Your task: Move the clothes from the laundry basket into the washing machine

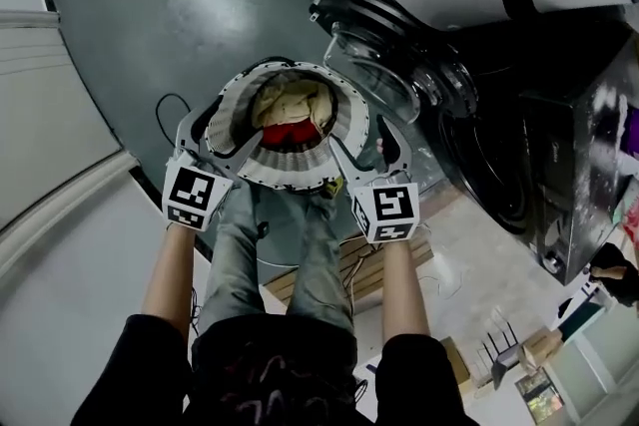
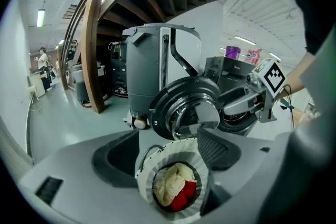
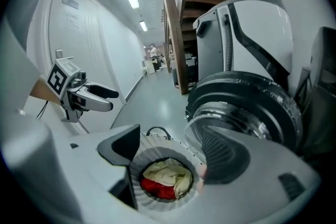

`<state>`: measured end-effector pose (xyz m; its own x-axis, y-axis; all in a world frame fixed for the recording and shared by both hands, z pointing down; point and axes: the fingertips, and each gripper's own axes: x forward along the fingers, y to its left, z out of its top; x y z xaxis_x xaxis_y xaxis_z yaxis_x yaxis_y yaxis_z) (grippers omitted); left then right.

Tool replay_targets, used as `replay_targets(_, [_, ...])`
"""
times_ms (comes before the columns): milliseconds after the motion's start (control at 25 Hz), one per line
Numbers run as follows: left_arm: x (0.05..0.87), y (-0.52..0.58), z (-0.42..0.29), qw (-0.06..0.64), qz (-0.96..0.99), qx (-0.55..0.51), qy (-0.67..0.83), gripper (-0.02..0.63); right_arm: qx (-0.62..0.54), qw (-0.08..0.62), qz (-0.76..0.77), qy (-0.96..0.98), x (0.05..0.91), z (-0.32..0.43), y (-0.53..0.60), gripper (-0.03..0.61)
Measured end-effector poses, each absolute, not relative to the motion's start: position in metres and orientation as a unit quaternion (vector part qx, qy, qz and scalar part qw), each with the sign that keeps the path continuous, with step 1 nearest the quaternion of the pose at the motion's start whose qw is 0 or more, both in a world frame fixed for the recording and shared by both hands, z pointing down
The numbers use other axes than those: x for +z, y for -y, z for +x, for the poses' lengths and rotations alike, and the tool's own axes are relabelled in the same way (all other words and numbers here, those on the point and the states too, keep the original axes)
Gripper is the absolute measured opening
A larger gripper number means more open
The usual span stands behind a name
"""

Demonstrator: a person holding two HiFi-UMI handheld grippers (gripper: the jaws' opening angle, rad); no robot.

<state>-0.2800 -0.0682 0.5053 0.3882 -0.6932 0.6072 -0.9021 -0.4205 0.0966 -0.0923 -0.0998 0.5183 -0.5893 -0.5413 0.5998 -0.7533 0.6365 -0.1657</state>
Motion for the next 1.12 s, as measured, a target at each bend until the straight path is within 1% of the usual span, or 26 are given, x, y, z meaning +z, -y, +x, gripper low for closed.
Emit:
replay_targets(200, [0.567,0.073,-0.276,0.226,0.810,0.267,0.471,0.348,0.241,0.264,0.356,0.863,0.581,-0.112,0.099,0.374])
replay_targets(440, [0.628,0.070,-0.270,0.283,0.791,0.259,0.476,0.348,0.280,0.286,0.361,0.842,0.635,-0.121,0.106,0.374])
replay_targets(640, [0.699,0.057,-0.269,0.340,0.756,0.265,0.493,0.348,0.354,0.264,0.410,0.798,0.692,-0.118,0.108,0.374])
replay_targets(800, [0.749,0.049,-0.270,0.389,0.722,0.248,0.515,0.348,0.391,0.272,0.428,0.768,0.744,-0.117,0.104,0.374])
replay_targets(1000, [0.812,0.045,-0.279,0.417,0.689,0.249,0.538,0.348,0.437,0.269,0.450,0.730,0.811,-0.113,0.098,0.374])
replay_targets(1120, [0.848,0.043,-0.276,0.435,0.679,0.251,0.536,0.348,0.454,0.279,0.453,0.715,0.850,-0.113,0.094,0.374])
